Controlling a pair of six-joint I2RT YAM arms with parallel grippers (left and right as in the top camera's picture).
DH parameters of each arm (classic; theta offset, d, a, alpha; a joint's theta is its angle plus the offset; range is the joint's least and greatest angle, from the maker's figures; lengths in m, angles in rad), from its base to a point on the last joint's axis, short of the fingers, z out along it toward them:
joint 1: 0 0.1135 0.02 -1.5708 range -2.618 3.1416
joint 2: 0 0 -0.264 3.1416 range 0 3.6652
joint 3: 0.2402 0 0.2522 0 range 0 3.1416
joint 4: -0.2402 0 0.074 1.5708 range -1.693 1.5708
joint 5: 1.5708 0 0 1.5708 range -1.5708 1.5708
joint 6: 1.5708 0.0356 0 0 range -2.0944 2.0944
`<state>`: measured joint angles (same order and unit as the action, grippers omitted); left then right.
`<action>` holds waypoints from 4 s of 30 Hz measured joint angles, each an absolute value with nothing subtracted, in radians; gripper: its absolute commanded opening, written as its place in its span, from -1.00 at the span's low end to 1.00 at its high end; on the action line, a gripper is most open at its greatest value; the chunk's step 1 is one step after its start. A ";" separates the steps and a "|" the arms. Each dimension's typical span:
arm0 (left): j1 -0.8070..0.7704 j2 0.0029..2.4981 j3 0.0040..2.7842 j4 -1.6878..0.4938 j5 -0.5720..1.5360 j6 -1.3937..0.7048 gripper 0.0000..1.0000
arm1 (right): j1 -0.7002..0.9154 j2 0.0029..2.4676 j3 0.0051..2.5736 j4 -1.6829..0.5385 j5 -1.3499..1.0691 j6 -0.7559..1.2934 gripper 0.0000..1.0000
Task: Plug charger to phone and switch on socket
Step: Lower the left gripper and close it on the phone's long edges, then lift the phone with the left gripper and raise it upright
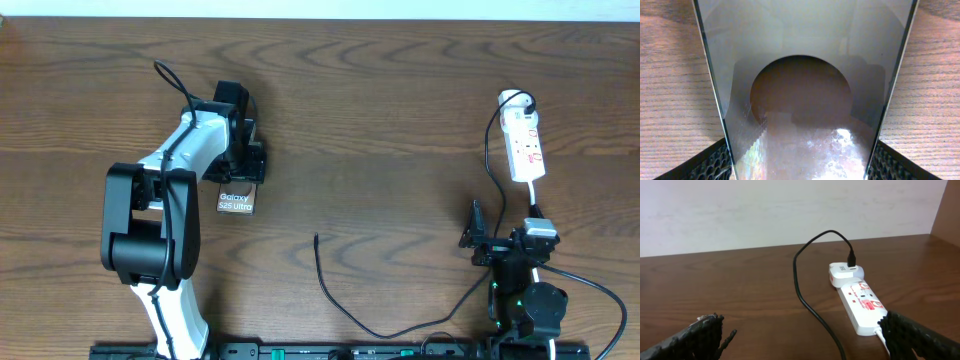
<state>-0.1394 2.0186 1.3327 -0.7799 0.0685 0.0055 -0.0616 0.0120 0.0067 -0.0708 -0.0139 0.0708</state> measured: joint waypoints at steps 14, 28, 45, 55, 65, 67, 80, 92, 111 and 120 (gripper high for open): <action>-0.139 2.033 1.447 -0.894 0.069 0.023 -0.86 | -0.062 0.012 0.007 -0.071 -0.014 0.071 0.99; -0.141 2.025 1.454 -0.913 0.561 -0.022 -0.85 | -0.062 0.012 0.007 -0.071 -0.014 0.071 0.99; -0.141 1.960 1.454 -0.847 1.248 -0.493 -0.86 | -0.062 0.012 0.007 -0.071 -0.014 0.071 0.99; -0.083 1.960 1.454 -0.843 1.364 -0.862 -0.85 | -0.062 0.012 0.007 -0.071 -0.014 0.071 0.99; -0.064 1.960 1.454 -0.841 1.389 -0.887 -0.86 | -0.061 0.012 0.007 -0.071 -0.014 0.071 0.99; -0.064 1.960 1.454 -0.841 1.390 -0.886 -0.86 | -0.062 0.012 0.007 -0.071 -0.014 0.071 0.99; -0.064 1.960 1.454 -0.841 1.389 -0.882 -0.86 | -0.062 0.012 0.007 -0.071 -0.014 0.071 0.99; -0.063 1.960 1.454 -0.841 1.389 -0.882 -0.86 | -0.062 0.012 0.007 -0.071 -0.014 0.071 0.99; -0.064 1.960 1.454 -0.841 1.381 -0.867 -0.85 | -0.062 0.012 0.007 -0.071 -0.014 0.071 0.99; -0.064 1.960 1.454 -0.841 1.388 -0.864 -0.85 | -0.062 0.012 0.007 -0.071 -0.014 0.071 0.99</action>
